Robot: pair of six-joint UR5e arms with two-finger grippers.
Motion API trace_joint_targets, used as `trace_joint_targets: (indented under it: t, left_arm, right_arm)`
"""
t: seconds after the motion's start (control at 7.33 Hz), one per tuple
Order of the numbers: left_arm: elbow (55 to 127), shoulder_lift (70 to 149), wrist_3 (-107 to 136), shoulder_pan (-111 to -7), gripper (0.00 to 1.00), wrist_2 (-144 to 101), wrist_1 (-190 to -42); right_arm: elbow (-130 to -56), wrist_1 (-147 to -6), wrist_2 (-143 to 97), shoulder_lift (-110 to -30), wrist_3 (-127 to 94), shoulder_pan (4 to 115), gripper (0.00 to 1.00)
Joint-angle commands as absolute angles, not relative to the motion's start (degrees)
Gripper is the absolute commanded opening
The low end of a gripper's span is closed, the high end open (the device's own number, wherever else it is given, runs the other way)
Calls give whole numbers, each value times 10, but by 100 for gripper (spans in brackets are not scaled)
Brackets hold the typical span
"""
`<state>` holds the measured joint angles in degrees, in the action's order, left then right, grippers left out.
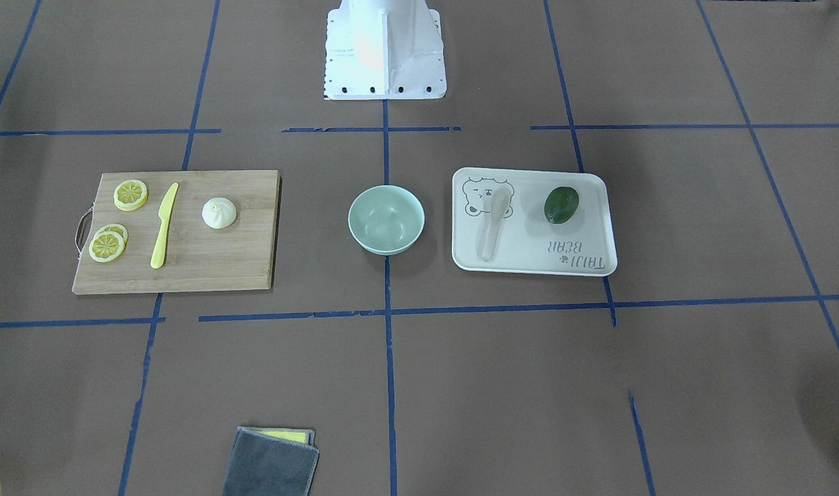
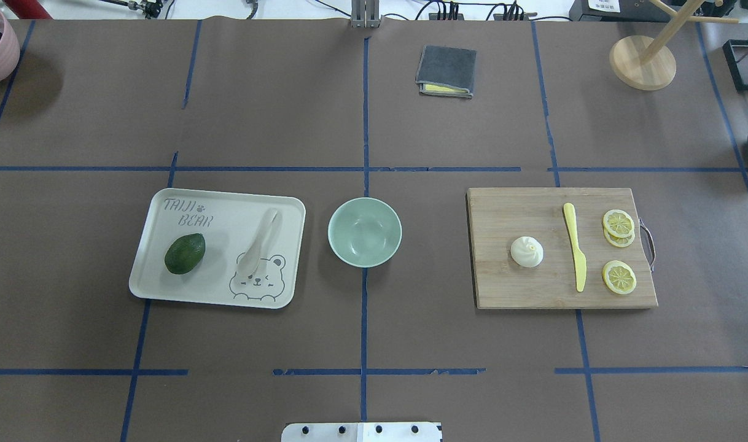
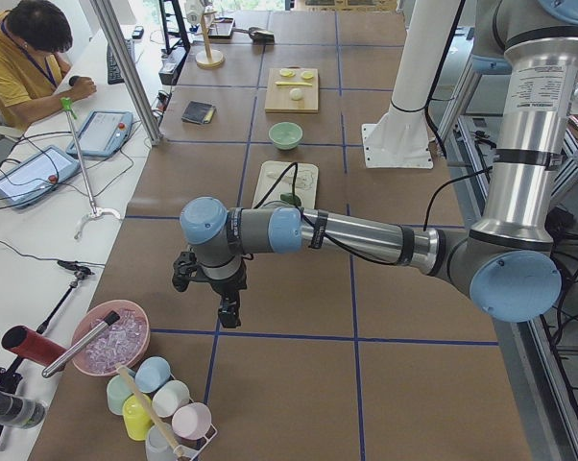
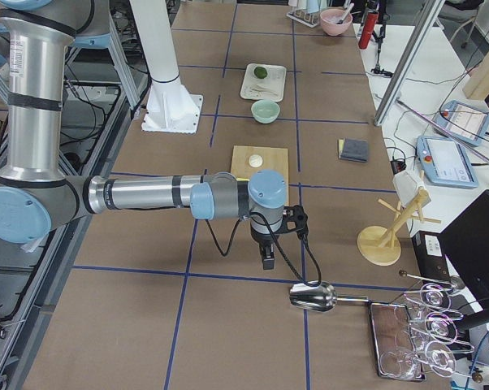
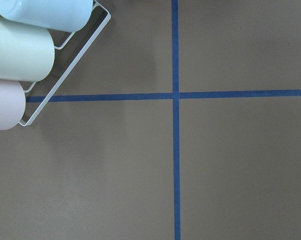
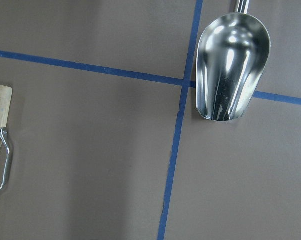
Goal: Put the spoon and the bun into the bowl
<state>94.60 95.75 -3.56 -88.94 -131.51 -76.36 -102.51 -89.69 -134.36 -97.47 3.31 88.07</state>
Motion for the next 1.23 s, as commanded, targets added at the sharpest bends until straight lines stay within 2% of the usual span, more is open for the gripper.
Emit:
trace_joint_targets:
  t: [0.0,0.68,1.09]
  left_arm:
    - [948,966,-60,-891,100,-1350,-757]
    - [986,967,-62,-884,100,-1395,-807]
    - [992,969,-52,-744,100,-1409,-982]
  right_arm:
    - [-1023,-895,-1344,-975,33,881,100]
    - [-1021,-846,-1369,-975,-53,880,100]
    - [-1025,-826,-1378,-975,-50,866,100]
